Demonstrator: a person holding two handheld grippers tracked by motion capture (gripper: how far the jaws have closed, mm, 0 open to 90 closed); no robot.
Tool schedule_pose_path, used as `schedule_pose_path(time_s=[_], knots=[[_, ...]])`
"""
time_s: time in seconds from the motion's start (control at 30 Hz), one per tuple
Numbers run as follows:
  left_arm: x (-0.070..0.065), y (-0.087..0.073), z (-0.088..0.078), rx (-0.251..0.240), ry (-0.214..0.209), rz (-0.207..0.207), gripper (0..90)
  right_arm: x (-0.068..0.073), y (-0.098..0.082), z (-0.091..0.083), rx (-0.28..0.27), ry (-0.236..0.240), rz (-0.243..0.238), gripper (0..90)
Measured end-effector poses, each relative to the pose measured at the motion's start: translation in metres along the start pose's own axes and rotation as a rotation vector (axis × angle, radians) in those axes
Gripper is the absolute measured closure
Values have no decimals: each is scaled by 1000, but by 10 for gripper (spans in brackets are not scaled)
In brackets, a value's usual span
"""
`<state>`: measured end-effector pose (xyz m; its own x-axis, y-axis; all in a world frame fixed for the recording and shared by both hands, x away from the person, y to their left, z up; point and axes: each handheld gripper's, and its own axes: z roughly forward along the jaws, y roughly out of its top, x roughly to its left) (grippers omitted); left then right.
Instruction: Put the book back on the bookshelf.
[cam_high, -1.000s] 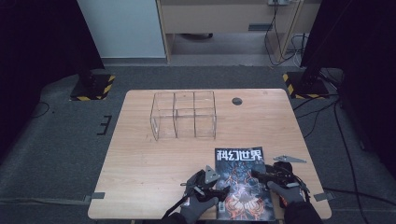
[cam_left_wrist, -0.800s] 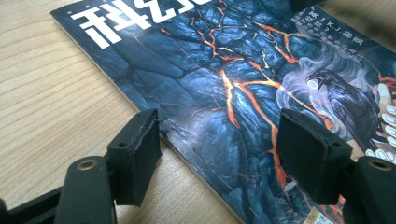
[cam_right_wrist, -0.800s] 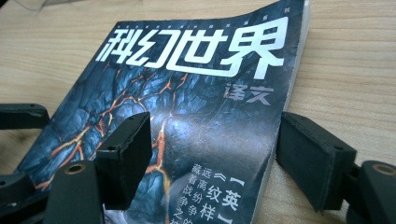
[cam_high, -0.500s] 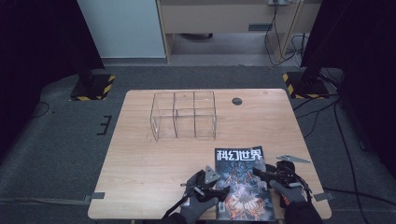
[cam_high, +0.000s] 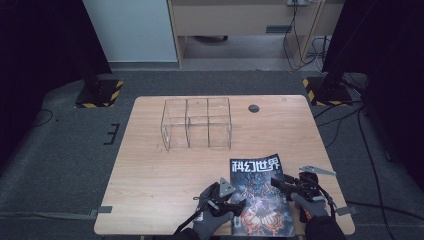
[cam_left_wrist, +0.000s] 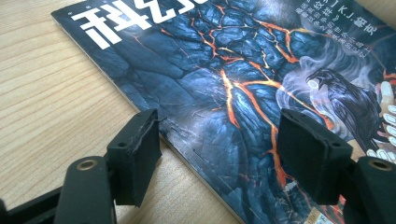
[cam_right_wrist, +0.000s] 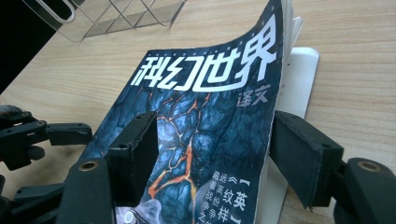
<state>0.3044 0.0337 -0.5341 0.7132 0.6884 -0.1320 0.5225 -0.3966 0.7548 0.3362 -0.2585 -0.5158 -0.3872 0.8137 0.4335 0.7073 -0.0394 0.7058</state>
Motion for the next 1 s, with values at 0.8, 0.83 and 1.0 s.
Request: schedule_pose_path(time_s=[0.8, 0.83, 1.0], knots=[[1, 0, 0, 0, -4, -2, 291, 7, 0, 24, 172, 59, -126, 341], [1, 0, 0, 0, -4, -2, 291, 8, 1, 24, 178, 62, -122, 348], [1, 0, 0, -1, -5, -1, 291, 9, 1, 25, 180, 40, -142, 398]])
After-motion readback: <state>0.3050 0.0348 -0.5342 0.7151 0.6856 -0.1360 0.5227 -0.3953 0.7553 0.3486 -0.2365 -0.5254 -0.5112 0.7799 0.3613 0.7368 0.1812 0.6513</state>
